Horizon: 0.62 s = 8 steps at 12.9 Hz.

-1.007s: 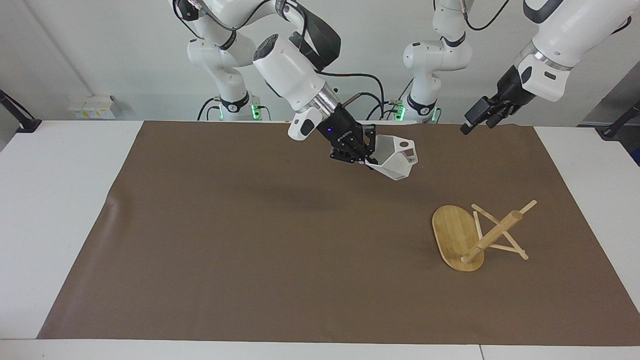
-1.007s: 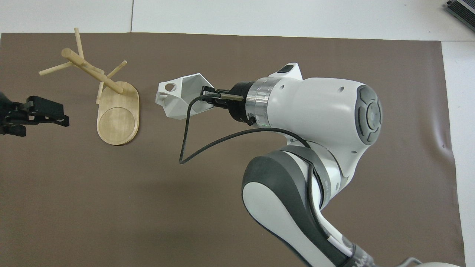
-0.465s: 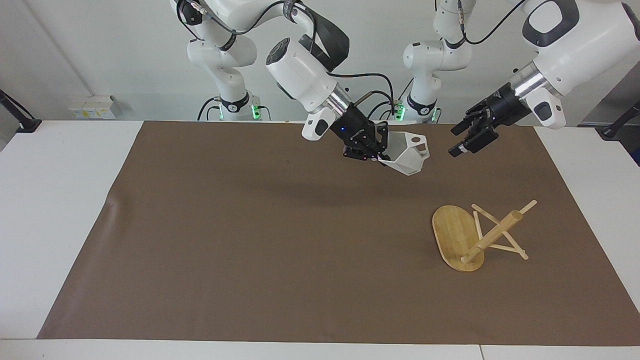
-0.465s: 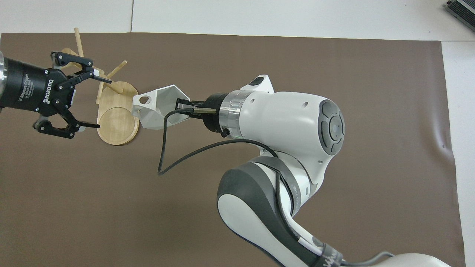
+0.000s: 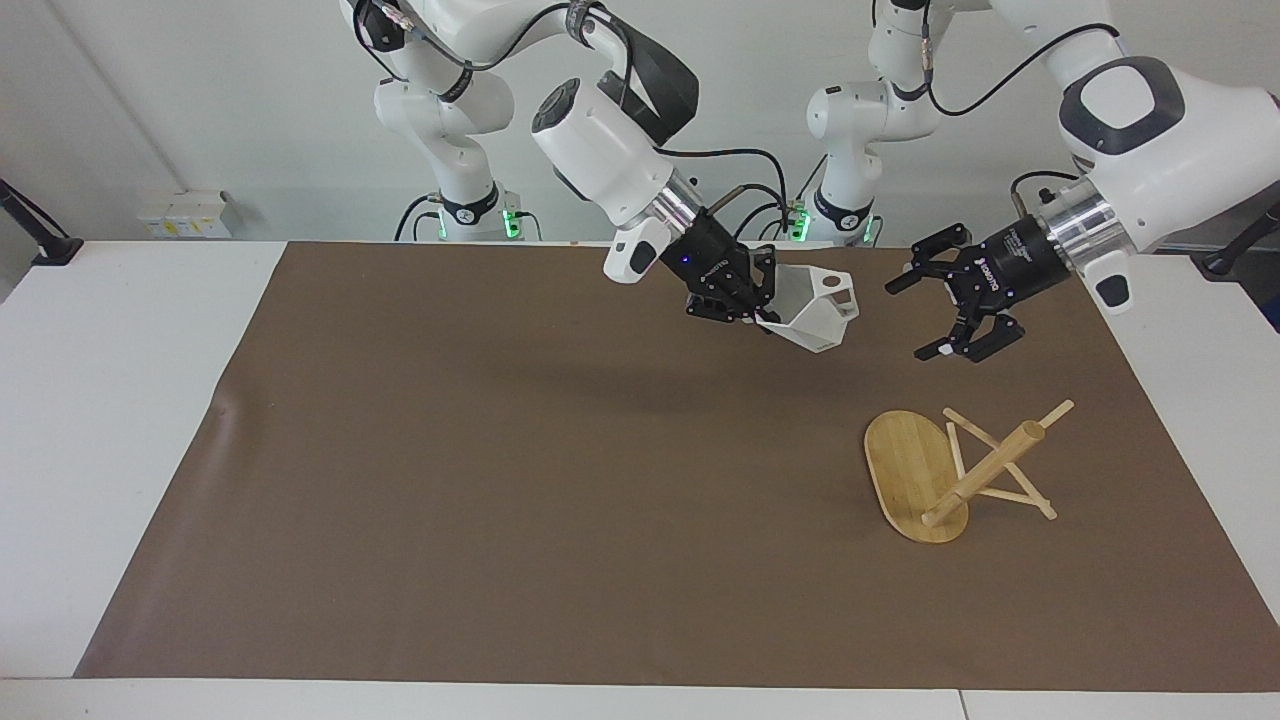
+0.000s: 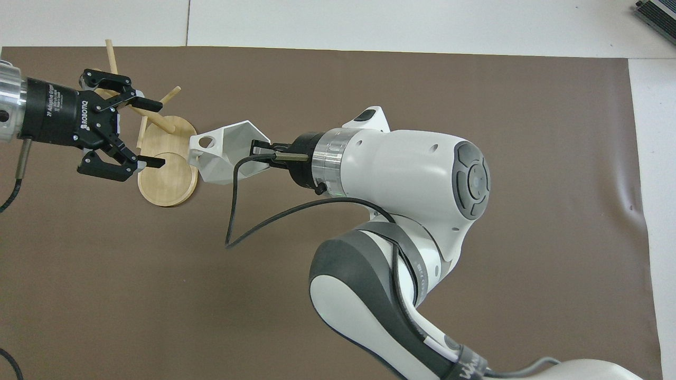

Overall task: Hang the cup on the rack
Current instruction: 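Carry the cup toward the rack while the left gripper reaches the cup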

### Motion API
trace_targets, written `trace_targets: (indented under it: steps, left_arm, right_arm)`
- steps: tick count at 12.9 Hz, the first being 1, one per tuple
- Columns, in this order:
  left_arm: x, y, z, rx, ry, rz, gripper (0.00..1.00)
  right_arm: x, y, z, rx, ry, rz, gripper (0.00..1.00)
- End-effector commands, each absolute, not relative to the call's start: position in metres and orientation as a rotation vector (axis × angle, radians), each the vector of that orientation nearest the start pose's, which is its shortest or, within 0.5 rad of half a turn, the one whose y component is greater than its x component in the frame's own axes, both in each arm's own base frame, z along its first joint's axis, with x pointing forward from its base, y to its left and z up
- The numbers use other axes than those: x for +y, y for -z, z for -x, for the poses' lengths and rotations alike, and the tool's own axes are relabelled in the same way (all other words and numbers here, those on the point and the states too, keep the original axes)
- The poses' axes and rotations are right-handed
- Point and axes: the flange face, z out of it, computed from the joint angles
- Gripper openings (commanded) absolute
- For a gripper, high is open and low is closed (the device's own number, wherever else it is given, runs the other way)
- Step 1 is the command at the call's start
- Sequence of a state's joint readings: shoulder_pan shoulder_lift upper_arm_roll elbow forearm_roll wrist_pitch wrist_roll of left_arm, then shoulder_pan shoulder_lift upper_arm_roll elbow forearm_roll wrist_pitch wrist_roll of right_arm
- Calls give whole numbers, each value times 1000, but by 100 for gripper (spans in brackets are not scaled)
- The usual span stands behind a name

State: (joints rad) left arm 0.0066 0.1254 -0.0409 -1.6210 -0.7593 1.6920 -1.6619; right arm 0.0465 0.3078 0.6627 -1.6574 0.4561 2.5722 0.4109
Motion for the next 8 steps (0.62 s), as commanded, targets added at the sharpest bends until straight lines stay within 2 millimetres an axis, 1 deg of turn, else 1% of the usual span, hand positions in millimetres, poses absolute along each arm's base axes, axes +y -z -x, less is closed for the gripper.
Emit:
trace_targets:
  steps: [1,4,6,8]
  left_arm:
    - [-91,-548,-585,2040,875,-1578,100]
    - [-109,-533,-568,2046,902,-1606,100]
    - [-118,-531,-565,2040,901,-1616,100]
    - [-121,-533,-563,2029,912,-1626,100]
  right_arm:
    - [398,-540,-560,137,307,2294,0]
    - [399,-541,-559,132,311,2295,0]
    - [399,-540,-559,129,312,2298,0]
    - [401,-542,-558,119,320,2297,0]
